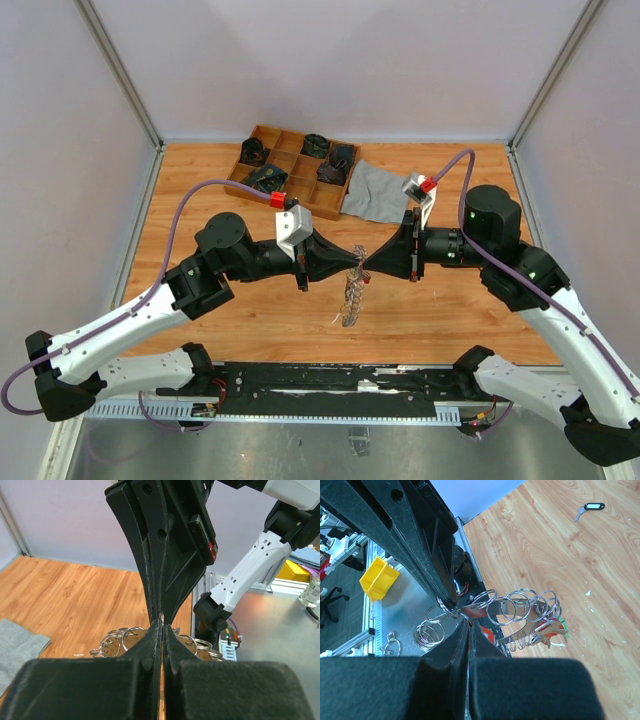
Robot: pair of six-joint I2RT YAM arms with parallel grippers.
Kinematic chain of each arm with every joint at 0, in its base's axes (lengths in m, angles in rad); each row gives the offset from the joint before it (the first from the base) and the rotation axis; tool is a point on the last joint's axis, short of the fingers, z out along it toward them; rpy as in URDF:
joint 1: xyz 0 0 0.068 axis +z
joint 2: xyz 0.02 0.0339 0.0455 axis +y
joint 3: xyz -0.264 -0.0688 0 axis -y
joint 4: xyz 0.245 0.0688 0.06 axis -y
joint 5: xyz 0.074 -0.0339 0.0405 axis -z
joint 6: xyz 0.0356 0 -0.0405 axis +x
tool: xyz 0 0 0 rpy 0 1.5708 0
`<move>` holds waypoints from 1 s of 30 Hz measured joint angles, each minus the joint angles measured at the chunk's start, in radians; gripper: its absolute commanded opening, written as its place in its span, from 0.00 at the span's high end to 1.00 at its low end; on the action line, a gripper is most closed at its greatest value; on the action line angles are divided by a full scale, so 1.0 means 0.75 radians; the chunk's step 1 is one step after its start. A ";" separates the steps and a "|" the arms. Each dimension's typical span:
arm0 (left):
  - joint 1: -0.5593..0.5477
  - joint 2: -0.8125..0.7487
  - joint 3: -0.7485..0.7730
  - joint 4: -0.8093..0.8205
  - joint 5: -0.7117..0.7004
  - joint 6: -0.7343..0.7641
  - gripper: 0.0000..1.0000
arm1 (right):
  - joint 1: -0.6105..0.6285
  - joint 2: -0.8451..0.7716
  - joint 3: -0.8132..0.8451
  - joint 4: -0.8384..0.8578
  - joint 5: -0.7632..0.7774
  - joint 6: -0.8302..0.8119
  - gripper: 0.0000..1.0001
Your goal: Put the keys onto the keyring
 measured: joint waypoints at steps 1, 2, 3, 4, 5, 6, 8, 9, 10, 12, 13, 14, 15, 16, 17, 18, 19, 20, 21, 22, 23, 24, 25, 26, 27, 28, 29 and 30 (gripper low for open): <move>0.000 0.000 0.000 0.002 0.000 0.000 0.99 | 0.000 -0.001 0.000 0.004 0.001 0.000 0.99; 0.000 0.000 0.000 0.006 0.001 -0.001 0.99 | 0.000 -0.002 -0.001 0.008 0.002 0.000 0.99; 0.000 0.000 0.000 0.010 0.001 -0.001 0.99 | 0.000 -0.003 -0.001 0.013 0.002 0.000 0.99; 0.000 0.000 0.001 0.013 0.001 0.000 0.99 | 0.000 -0.005 -0.001 0.017 0.002 0.000 0.99; 0.000 0.000 0.001 0.017 0.003 -0.001 0.99 | 0.000 -0.006 -0.002 0.022 0.002 0.000 0.99; 0.000 0.000 0.001 0.022 0.004 -0.001 0.99 | 0.000 -0.008 -0.003 0.026 0.002 0.000 0.99; 0.000 0.000 0.001 0.031 0.005 -0.001 0.99 | 0.000 -0.011 -0.003 0.038 0.003 0.000 0.99; 0.000 0.000 0.001 0.035 0.006 -0.001 0.99 | 0.000 -0.013 -0.003 0.043 0.004 0.000 1.00; 0.000 0.000 0.001 0.040 0.006 -0.001 0.99 | 0.000 -0.015 -0.003 0.047 0.007 -0.001 1.00; 0.000 0.000 0.001 0.045 0.006 -0.001 1.00 | 0.000 -0.018 -0.003 0.053 0.009 -0.001 0.99; 0.000 0.000 0.001 0.049 0.006 -0.001 1.00 | 0.000 -0.020 -0.003 0.056 0.011 -0.001 0.99; 0.000 0.000 0.001 0.050 0.006 -0.001 0.99 | 0.000 -0.022 -0.003 0.058 0.011 -0.002 0.99; 0.000 0.000 0.001 0.052 0.007 -0.001 1.00 | 0.000 -0.024 -0.003 0.061 0.011 -0.003 0.99; 0.000 0.000 0.001 0.054 0.008 -0.001 0.99 | 0.000 -0.025 -0.003 0.063 0.010 -0.007 0.99; 0.000 0.000 0.001 0.055 0.009 -0.001 0.99 | 0.000 -0.027 -0.003 0.066 0.006 -0.011 0.99; 0.000 0.000 0.001 0.058 0.011 -0.001 1.00 | 0.000 -0.030 -0.003 0.070 -0.002 -0.017 0.99; 0.000 0.000 0.001 0.060 0.013 -0.001 1.00 | 0.000 -0.030 -0.003 0.076 -0.011 -0.024 0.99; 0.000 0.000 0.002 0.056 0.020 -0.001 0.99 | 0.000 -0.030 -0.003 0.093 -0.017 -0.036 1.00; 0.000 0.000 0.002 0.055 0.026 -0.001 0.99 | 0.000 -0.030 -0.003 0.100 -0.026 -0.048 0.99; 0.000 0.000 0.002 0.055 0.030 -0.001 0.99 | 0.000 -0.030 -0.003 0.103 -0.039 -0.063 1.00; 0.000 0.000 0.002 0.055 0.032 -0.002 0.99 | 0.000 -0.026 -0.002 0.106 -0.049 -0.077 0.99; 0.000 0.000 0.003 0.054 0.035 -0.002 0.99 | 0.000 -0.023 -0.002 0.106 -0.063 -0.095 0.99; 0.000 0.000 0.004 0.053 0.037 -0.002 0.99 | 0.000 -0.017 0.002 0.104 -0.077 -0.113 0.99; 0.000 0.000 0.004 0.052 0.040 -0.002 1.00 | 0.000 -0.010 0.009 0.099 -0.088 -0.129 0.99; 0.000 0.000 0.005 0.052 0.041 -0.002 0.99 | 0.000 0.001 0.018 0.095 -0.102 -0.148 0.99; 0.000 0.000 0.008 0.052 0.040 -0.002 0.99 | -0.001 0.009 0.023 0.094 -0.114 -0.162 0.99; 0.000 0.000 0.010 0.051 0.041 -0.001 1.00 | -0.001 0.015 0.028 0.092 -0.121 -0.174 0.99; 0.000 0.000 0.011 0.050 0.041 -0.001 0.99 | -0.001 0.020 0.036 0.085 -0.127 -0.185 0.99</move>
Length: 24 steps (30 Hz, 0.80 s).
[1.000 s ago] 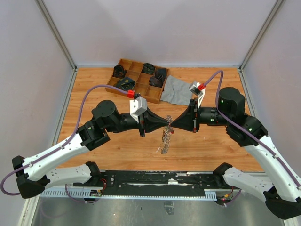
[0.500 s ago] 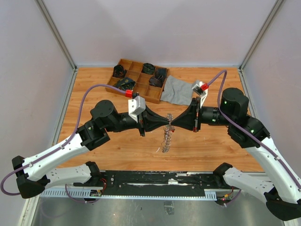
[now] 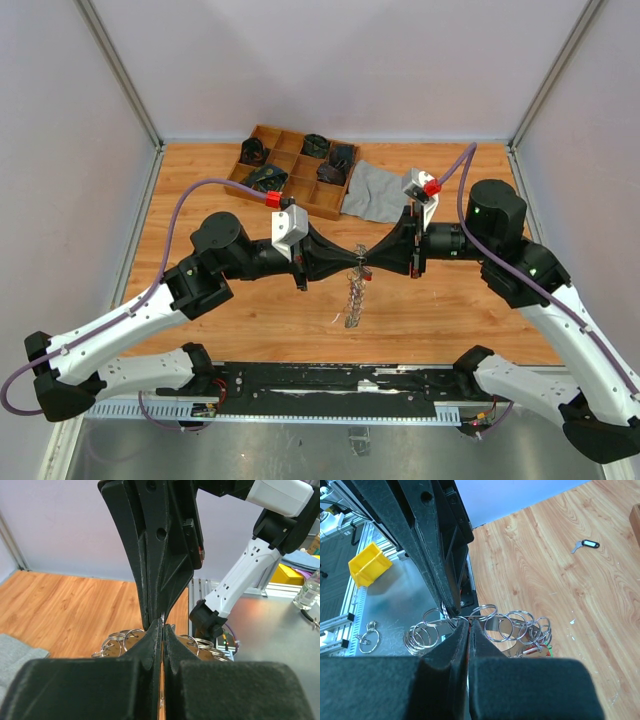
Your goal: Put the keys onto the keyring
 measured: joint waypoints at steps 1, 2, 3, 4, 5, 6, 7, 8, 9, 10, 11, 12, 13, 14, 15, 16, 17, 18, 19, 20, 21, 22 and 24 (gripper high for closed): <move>0.000 0.000 0.001 0.001 0.001 0.000 0.99 | 0.000 0.003 0.004 -0.001 -0.005 -0.011 0.99; 0.000 0.000 0.002 0.000 0.001 0.000 1.00 | 0.000 0.004 0.006 -0.003 -0.007 -0.022 0.99; 0.000 0.000 0.004 -0.001 0.001 0.000 0.99 | 0.000 0.003 0.007 -0.004 -0.008 -0.028 0.99; 0.000 0.000 0.004 -0.002 0.002 0.000 0.99 | 0.000 0.003 0.008 -0.005 -0.009 -0.035 0.99; 0.000 0.000 0.005 -0.003 0.004 0.000 0.99 | 0.000 0.002 0.008 -0.005 -0.011 -0.040 0.98; 0.000 0.000 0.005 -0.004 0.004 0.001 1.00 | 0.000 0.002 0.008 -0.006 -0.012 -0.046 0.97; 0.000 0.000 0.005 -0.007 0.004 0.001 0.99 | 0.000 0.001 0.009 -0.010 -0.012 -0.052 0.95; 0.000 0.000 0.005 -0.011 0.004 0.001 0.99 | 0.000 0.001 0.013 -0.017 -0.012 -0.058 0.91; 0.000 0.000 0.005 -0.012 0.004 0.001 1.00 | 0.000 0.002 0.020 -0.029 -0.013 -0.064 0.88; 0.000 0.000 0.005 -0.012 0.004 0.001 1.00 | 0.000 0.001 0.026 -0.036 -0.013 -0.068 0.83; 0.000 0.000 0.005 -0.013 0.004 0.001 1.00 | 0.000 0.000 0.033 -0.041 -0.013 -0.074 0.79; 0.000 0.000 0.005 -0.017 0.006 0.000 0.99 | 0.000 -0.001 0.043 -0.050 -0.012 -0.082 0.76; 0.000 0.000 0.005 -0.021 0.008 0.000 1.00 | 0.000 -0.003 0.052 -0.056 -0.009 -0.093 0.74; 0.000 0.000 0.005 -0.023 0.009 0.000 1.00 | 0.000 -0.006 0.062 -0.061 -0.006 -0.101 0.72; 0.000 -0.001 0.005 -0.024 0.009 0.000 0.99 | 0.000 -0.014 0.072 -0.066 0.003 -0.115 0.71; 0.000 -0.001 0.005 -0.025 0.009 0.000 0.99 | 0.000 -0.021 0.076 -0.066 0.008 -0.122 0.71; 0.000 -0.001 0.005 -0.026 0.009 0.000 1.00 | 0.000 -0.032 0.080 -0.069 0.017 -0.134 0.70; 0.000 -0.002 0.005 -0.029 0.003 0.000 1.00 | 0.000 -0.043 0.083 -0.074 0.019 -0.141 0.70; 0.000 -0.003 0.005 -0.029 -0.003 0.000 1.00 | 0.000 -0.055 0.084 -0.078 0.021 -0.150 0.70; 0.000 -0.004 0.005 -0.028 -0.009 -0.001 0.99 | 0.000 -0.070 0.084 -0.082 0.028 -0.162 0.70; 0.000 -0.004 0.005 -0.028 -0.016 -0.005 0.99 | 0.000 -0.083 0.084 -0.086 0.037 -0.170 0.70; 0.000 -0.005 0.005 -0.027 -0.020 -0.006 0.99 | 0.000 -0.097 0.084 -0.090 0.043 -0.175 0.69; 0.000 -0.008 0.003 -0.020 -0.026 -0.015 1.00 | 0.000 -0.123 0.083 -0.086 0.050 -0.187 0.67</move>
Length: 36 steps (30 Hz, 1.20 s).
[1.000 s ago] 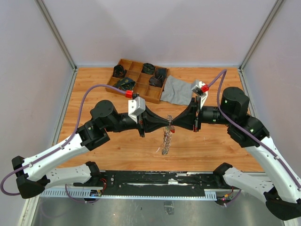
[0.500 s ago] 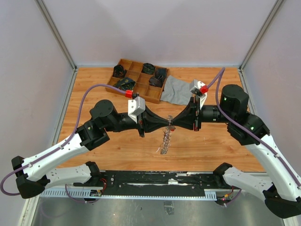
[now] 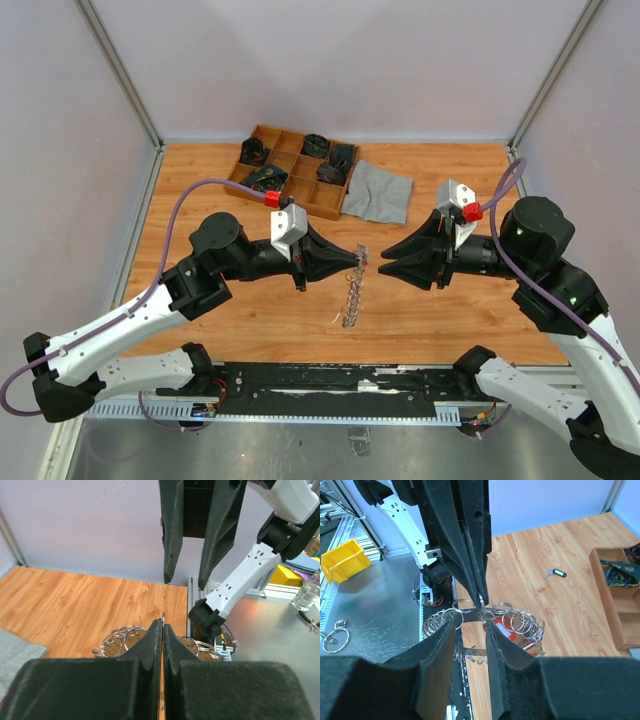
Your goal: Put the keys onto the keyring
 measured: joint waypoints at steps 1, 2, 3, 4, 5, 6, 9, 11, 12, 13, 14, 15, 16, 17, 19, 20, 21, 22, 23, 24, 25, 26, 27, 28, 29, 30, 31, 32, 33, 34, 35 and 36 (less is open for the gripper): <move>0.000 -0.003 -0.002 0.003 -0.003 -0.005 0.99 | 0.000 -0.008 -0.005 0.010 -0.001 -0.002 0.66; 0.000 -0.006 -0.005 0.009 -0.005 -0.009 0.99 | 0.000 -0.019 -0.014 0.022 -0.003 -0.004 0.65; 0.000 -0.008 -0.009 0.015 -0.007 -0.014 0.99 | 0.000 -0.030 -0.023 0.035 -0.008 -0.005 0.64; 0.000 -0.009 -0.015 0.022 -0.009 -0.019 0.99 | 0.000 -0.037 -0.033 0.051 -0.014 -0.005 0.63; 0.000 -0.010 -0.018 0.024 -0.012 -0.023 1.00 | 0.000 -0.039 -0.041 0.068 -0.021 -0.005 0.63; 0.000 -0.010 -0.021 0.030 -0.014 -0.030 0.99 | 0.000 -0.038 -0.051 0.086 -0.027 -0.005 0.63; 0.000 -0.010 -0.023 0.031 -0.023 -0.039 1.00 | 0.000 -0.024 -0.069 0.110 -0.027 -0.005 0.62; 0.000 -0.010 -0.023 0.035 -0.028 -0.041 1.00 | 0.000 -0.016 -0.076 0.120 -0.026 -0.005 0.62; 0.000 -0.010 -0.023 0.036 -0.030 -0.042 1.00 | 0.000 -0.012 -0.079 0.123 -0.026 -0.005 0.61; 0.000 -0.010 -0.023 0.038 -0.034 -0.044 1.00 | 0.000 -0.008 -0.082 0.123 -0.025 -0.005 0.60; 0.000 -0.010 -0.023 0.039 -0.037 -0.045 0.99 | 0.000 -0.004 -0.087 0.123 -0.023 -0.006 0.59; 0.000 -0.010 -0.023 0.039 -0.042 -0.046 0.99 | 0.000 -0.003 -0.091 0.122 -0.017 -0.007 0.57; 0.000 -0.010 -0.023 0.038 -0.050 -0.046 0.99 | 0.000 -0.002 -0.096 0.120 -0.003 -0.010 0.56; 0.000 -0.010 -0.023 0.037 -0.058 -0.046 0.99 | 0.000 -0.003 -0.099 0.117 0.013 -0.011 0.54; 0.000 -0.010 -0.023 0.026 -0.090 -0.047 1.00 | 0.000 -0.012 -0.107 0.109 0.073 -0.016 0.52; 0.000 -0.010 -0.023 0.019 -0.106 -0.050 1.00 | 0.000 -0.020 -0.113 0.105 0.102 -0.018 0.50; 0.000 -0.012 -0.030 0.016 -0.126 -0.054 1.00 | 0.000 -0.032 -0.121 0.101 0.155 -0.021 0.49; 0.000 -0.017 -0.045 0.013 -0.153 -0.061 0.99 | 0.000 -0.044 -0.131 0.097 0.207 -0.023 0.48; 0.000 -0.026 -0.064 0.008 -0.178 -0.066 0.99 | 0.000 -0.057 -0.142 0.092 0.261 -0.024 0.47; 0.000 -0.036 -0.087 0.000 -0.204 -0.072 1.00 | 0.000 -0.072 -0.156 0.087 0.316 -0.026 0.45; 0.000 -0.047 -0.113 -0.008 -0.235 -0.081 1.00 | 0.000 -0.086 -0.173 0.084 0.379 -0.026 0.44; 0.000 -0.058 -0.137 -0.020 -0.265 -0.090 1.00 | 0.000 -0.097 -0.187 0.081 0.430 -0.026 0.43; 0.000 -0.069 -0.163 -0.037 -0.300 -0.099 1.00 | 0.000 -0.104 -0.199 0.078 0.472 -0.025 0.41; 0.000 -0.076 -0.183 -0.054 -0.332 -0.106 1.00 | 0.000 -0.115 -0.212 0.076 0.520 -0.026 0.40; 0.000 -0.084 -0.201 -0.075 -0.362 -0.111 1.00 | 0.000 -0.123 -0.223 0.074 0.556 -0.026 0.39; 0.000 -0.093 -0.219 -0.094 -0.394 -0.121 1.00 | 0.000 -0.124 -0.229 0.073 0.577 -0.024 0.38; 0.000 -0.102 -0.236 -0.114 -0.421 -0.128 1.00 | 0.000 -0.124 -0.237 0.072 0.599 -0.024 0.37; 0.000 -0.112 -0.250 -0.141 -0.450 -0.135 1.00 | 0.000 -0.122 -0.243 0.070 0.614 -0.024 0.37; 0.000 -0.121 -0.259 -0.166 -0.474 -0.140 1.00 | 0.000 -0.120 -0.248 0.067 0.628 -0.024 0.36; 0.000 -0.129 -0.264 -0.194 -0.496 -0.146 0.99 | 0.000 -0.116 -0.255 0.065 0.640 -0.024 0.35; 0.000 -0.139 -0.269 -0.224 -0.521 -0.153 0.99 | 0.000 -0.112 -0.258 0.061 0.648 -0.024 0.35; 0.000 -0.149 -0.270 -0.253 -0.542 -0.161 1.00 | 0.000 -0.109 -0.260 0.055 0.654 -0.024 0.35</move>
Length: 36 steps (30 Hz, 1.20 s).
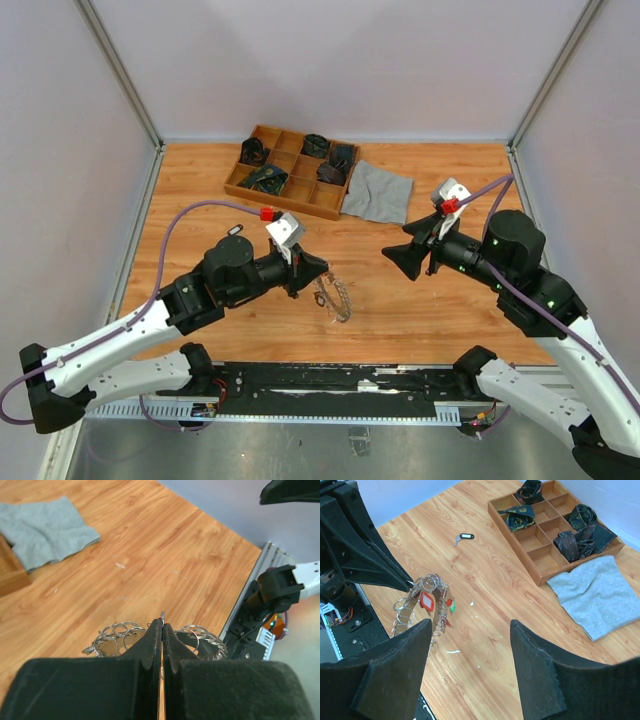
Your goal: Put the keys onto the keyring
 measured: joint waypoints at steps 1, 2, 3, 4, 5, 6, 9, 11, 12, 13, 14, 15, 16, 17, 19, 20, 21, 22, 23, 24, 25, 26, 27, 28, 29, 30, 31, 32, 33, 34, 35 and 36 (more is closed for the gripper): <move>0.000 -0.010 -0.003 -0.033 -0.024 -0.007 1.00 | 0.000 0.003 -0.003 -0.002 0.007 0.000 0.34; 0.000 -0.017 -0.003 -0.062 -0.045 -0.015 0.99 | 0.000 0.005 -0.005 -0.003 0.010 0.000 0.34; 0.000 -0.023 -0.003 -0.094 -0.067 -0.022 0.99 | 0.000 0.011 -0.008 -0.003 0.012 0.000 0.34; 0.000 -0.026 -0.003 -0.122 -0.087 -0.029 1.00 | 0.000 0.014 -0.012 -0.003 0.013 0.000 0.34; 0.000 -0.025 -0.003 -0.157 -0.112 -0.037 1.00 | 0.000 0.019 -0.018 -0.005 0.013 0.000 0.34; 0.000 -0.020 -0.004 -0.185 -0.130 -0.043 1.00 | 0.000 0.023 -0.023 -0.009 0.013 0.000 0.34; 0.000 0.027 -0.013 -0.244 -0.170 -0.057 0.99 | 0.000 0.032 -0.032 -0.011 0.013 -0.001 0.33; 0.000 0.099 -0.021 -0.256 -0.172 -0.060 0.99 | 0.000 0.035 -0.039 -0.012 0.013 0.000 0.33; 0.000 0.144 -0.023 -0.258 -0.170 -0.060 0.99 | 0.000 0.035 -0.041 -0.014 0.013 0.000 0.33; 0.000 0.201 -0.024 -0.256 -0.166 -0.059 1.00 | 0.000 0.035 -0.043 -0.019 0.013 0.000 0.33; 0.000 0.259 -0.023 -0.248 -0.163 -0.058 1.00 | 0.000 0.035 -0.043 -0.023 0.013 0.000 0.33; 0.001 0.316 -0.023 -0.221 -0.160 -0.056 0.99 | 0.000 0.034 -0.044 -0.026 0.013 0.000 0.33; 0.003 0.382 -0.009 -0.202 -0.154 -0.049 0.99 | 0.000 0.033 -0.045 -0.027 0.013 0.000 0.32; 0.005 0.450 0.011 -0.182 -0.146 -0.043 0.99 | 0.000 0.029 -0.050 -0.028 0.013 0.000 0.32; 0.016 0.597 0.070 -0.160 -0.124 -0.025 0.99 | 0.000 0.020 -0.064 -0.029 0.014 0.001 0.32; 0.022 0.667 0.101 -0.154 -0.112 -0.016 0.99 | 0.000 0.015 -0.072 -0.032 0.015 0.002 0.32; 0.028 0.742 0.138 -0.145 -0.103 -0.006 0.99 | 0.000 0.009 -0.081 -0.034 0.019 0.005 0.32; 0.035 0.819 0.182 -0.136 -0.094 0.005 0.98 | 0.000 0.005 -0.089 -0.037 0.021 0.006 0.32; 0.039 0.894 0.225 -0.123 -0.086 0.014 0.95 | 0.000 -0.002 -0.097 -0.039 0.026 0.006 0.31; 0.041 0.945 0.255 -0.115 -0.079 0.023 0.90 | 0.000 -0.011 -0.107 -0.041 0.036 0.006 0.30; 0.045 0.999 0.289 -0.106 -0.074 0.032 0.84 | 0.000 -0.017 -0.115 -0.044 0.047 0.006 0.29; 0.046 1.049 0.318 -0.094 -0.068 0.040 0.76 | 0.000 -0.023 -0.122 -0.047 0.056 0.006 0.28; 0.047 1.078 0.336 -0.088 -0.063 0.047 0.68 | 0.000 -0.031 -0.133 -0.049 0.073 0.006 0.26; 0.048 1.102 0.351 -0.080 -0.052 0.052 0.61 | 0.000 -0.037 -0.141 -0.052 0.086 0.006 0.25; 0.048 1.110 0.355 -0.076 -0.044 0.061 0.55 | 0.000 -0.043 -0.151 -0.052 0.106 0.006 0.24; 0.048 1.112 0.356 -0.068 -0.036 0.060 0.44 | 0.000 -0.046 -0.165 -0.053 0.127 0.006 0.23; 0.049 1.110 0.356 -0.060 -0.023 0.059 0.36 | 0.000 -0.049 -0.176 -0.053 0.143 0.005 0.22; 0.053 1.107 0.356 -0.050 -0.014 0.064 0.31 | 0.000 -0.054 -0.193 -0.051 0.165 0.005 0.21; 0.055 1.102 0.356 -0.043 -0.004 0.064 0.29 | 0.000 -0.060 -0.207 -0.049 0.181 0.005 0.19; 0.064 1.093 0.353 -0.034 0.015 0.055 0.28 | 0.000 -0.067 -0.228 -0.042 0.196 0.005 0.15; 0.075 1.078 0.347 -0.022 0.027 0.051 0.27 | 0.000 -0.078 -0.255 -0.032 0.214 0.005 0.09; 0.095 1.055 0.335 -0.008 0.040 0.041 0.27 | 0.000 -0.094 -0.295 -0.016 0.233 0.003 0.06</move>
